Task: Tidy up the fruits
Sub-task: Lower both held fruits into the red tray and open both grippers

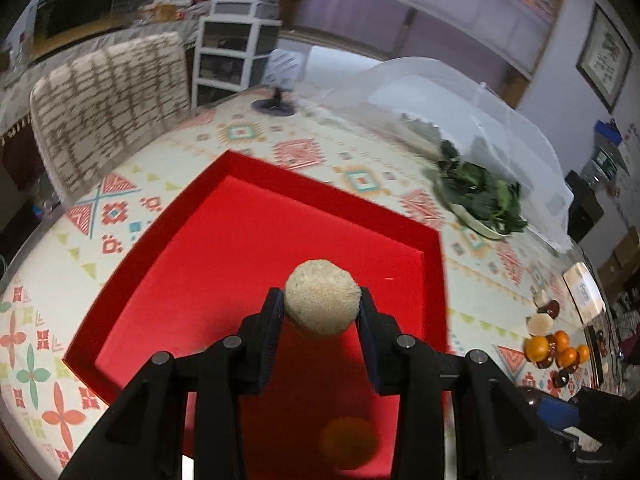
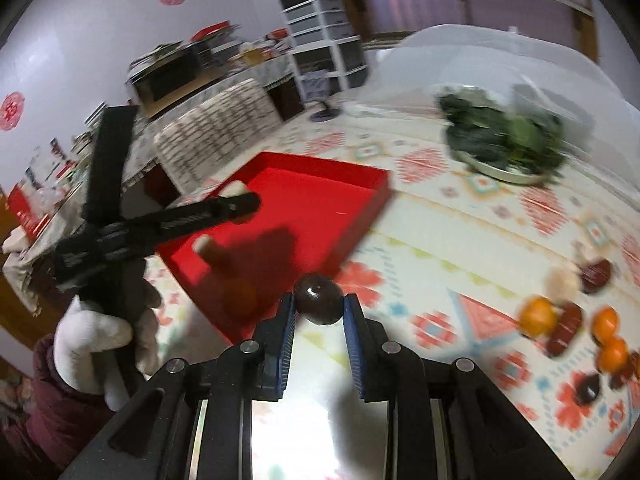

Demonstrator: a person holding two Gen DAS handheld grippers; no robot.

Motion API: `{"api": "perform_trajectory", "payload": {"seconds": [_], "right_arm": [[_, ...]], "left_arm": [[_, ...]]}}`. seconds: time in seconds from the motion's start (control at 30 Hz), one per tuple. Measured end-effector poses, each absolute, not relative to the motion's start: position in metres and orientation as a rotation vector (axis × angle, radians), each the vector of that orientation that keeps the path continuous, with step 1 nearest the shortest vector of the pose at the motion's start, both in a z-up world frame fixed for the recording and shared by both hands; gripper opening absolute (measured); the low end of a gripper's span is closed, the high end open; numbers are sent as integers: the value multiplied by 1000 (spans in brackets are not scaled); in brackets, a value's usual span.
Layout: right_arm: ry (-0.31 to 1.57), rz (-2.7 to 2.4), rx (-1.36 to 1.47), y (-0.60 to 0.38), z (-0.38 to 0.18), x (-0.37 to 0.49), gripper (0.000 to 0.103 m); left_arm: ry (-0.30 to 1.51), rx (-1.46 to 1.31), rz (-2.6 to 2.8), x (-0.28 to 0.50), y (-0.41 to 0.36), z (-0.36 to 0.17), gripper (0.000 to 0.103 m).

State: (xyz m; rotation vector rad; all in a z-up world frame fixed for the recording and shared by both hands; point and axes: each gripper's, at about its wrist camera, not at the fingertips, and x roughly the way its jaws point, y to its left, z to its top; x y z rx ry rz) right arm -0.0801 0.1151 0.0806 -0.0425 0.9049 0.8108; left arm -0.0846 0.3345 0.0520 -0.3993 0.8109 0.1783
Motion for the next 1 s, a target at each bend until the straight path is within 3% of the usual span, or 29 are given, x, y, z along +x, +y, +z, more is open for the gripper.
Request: {"api": "perform_trajectory", "payload": {"seconds": [0.43, 0.67, 0.87, 1.0], "right_arm": [[1013, 838, -108, 196, 41, -60, 27], [1008, 830, -110, 201, 39, -58, 29], [958, 823, -81, 190, 53, -61, 47], [930, 816, -52, 177, 64, -61, 47]], "left_arm": [[830, -462, 185, -88, 370, 37, 36], [788, -461, 183, -97, 370, 51, 53], [740, -464, 180, -108, 364, 71, 60], [718, -462, 165, -116, 354, 83, 63]]}}
